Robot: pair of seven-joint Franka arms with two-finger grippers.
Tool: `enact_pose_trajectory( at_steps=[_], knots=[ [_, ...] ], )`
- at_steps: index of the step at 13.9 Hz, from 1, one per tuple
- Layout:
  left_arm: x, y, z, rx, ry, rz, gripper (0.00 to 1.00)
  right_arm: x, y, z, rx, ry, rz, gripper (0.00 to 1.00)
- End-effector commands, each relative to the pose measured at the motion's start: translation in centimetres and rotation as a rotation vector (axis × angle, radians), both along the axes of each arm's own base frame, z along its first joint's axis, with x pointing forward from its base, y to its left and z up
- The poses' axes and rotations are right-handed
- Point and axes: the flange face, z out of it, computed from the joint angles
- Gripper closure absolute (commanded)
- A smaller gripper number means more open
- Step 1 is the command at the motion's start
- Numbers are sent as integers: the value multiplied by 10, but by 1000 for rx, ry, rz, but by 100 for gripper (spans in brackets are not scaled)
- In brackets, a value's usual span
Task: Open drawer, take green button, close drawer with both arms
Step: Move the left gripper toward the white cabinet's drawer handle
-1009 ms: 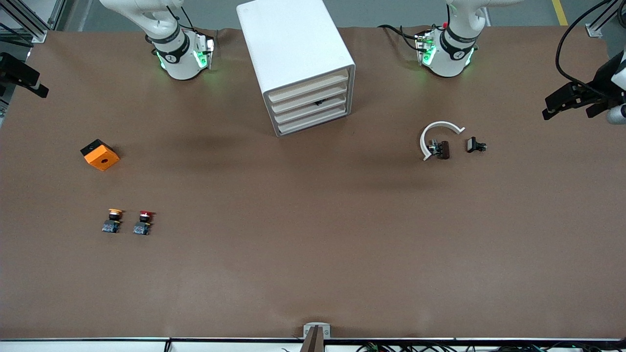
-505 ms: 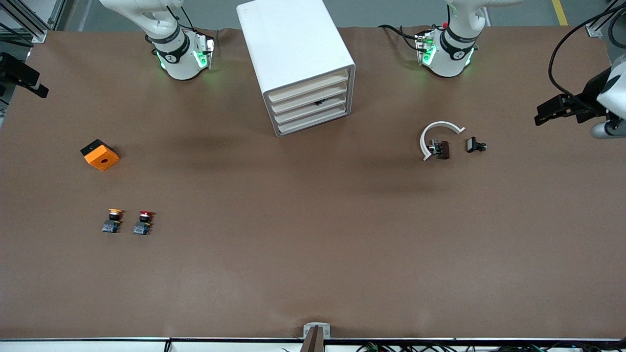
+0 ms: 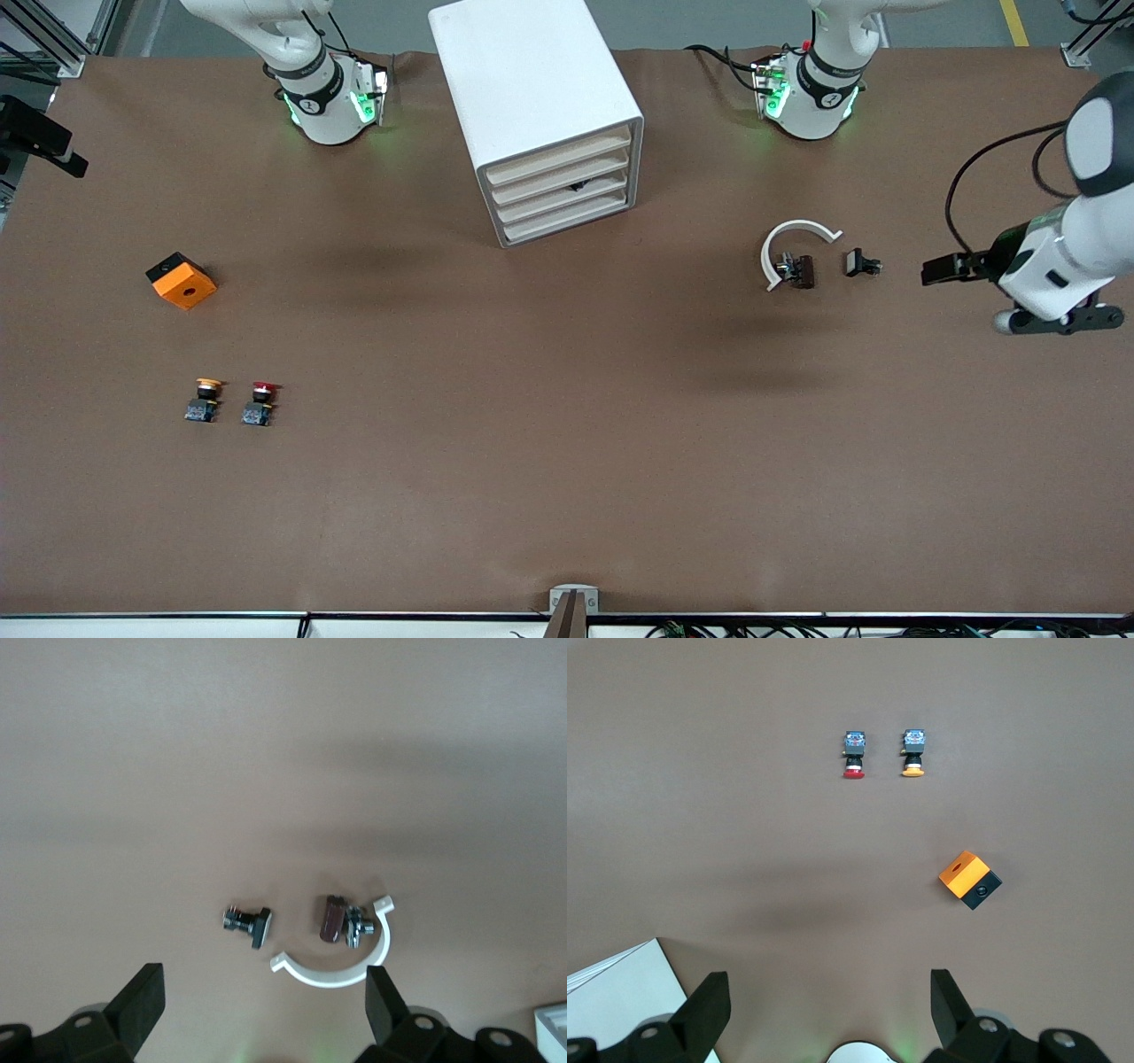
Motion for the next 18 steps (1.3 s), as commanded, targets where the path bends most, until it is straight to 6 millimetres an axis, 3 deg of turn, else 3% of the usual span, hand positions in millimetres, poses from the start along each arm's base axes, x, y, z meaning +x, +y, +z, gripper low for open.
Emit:
enact_pose_trajectory(
  at_steps=[1,4,7,11,14,18],
  knots=[
    [17,-3,-41,0,7,15,0,-6,0,3,-10,-11,6,0],
    [34,-34,-92,36,3,64,0,-7,0,9,-11,-16,5,0],
    [49,-66,-115,71,12,172,0,-7,0,8,-11,-14,4,0],
    [51,-131,-158,143,91,426,0,-6,-1,8,-11,-12,2,0],
    [52,-172,-170,188,231,688,0,-8,-2,8,-8,-6,-2,0],
    [46,-203,-185,175,432,965,0,-6,-7,8,-7,-8,-8,0]
  ],
)
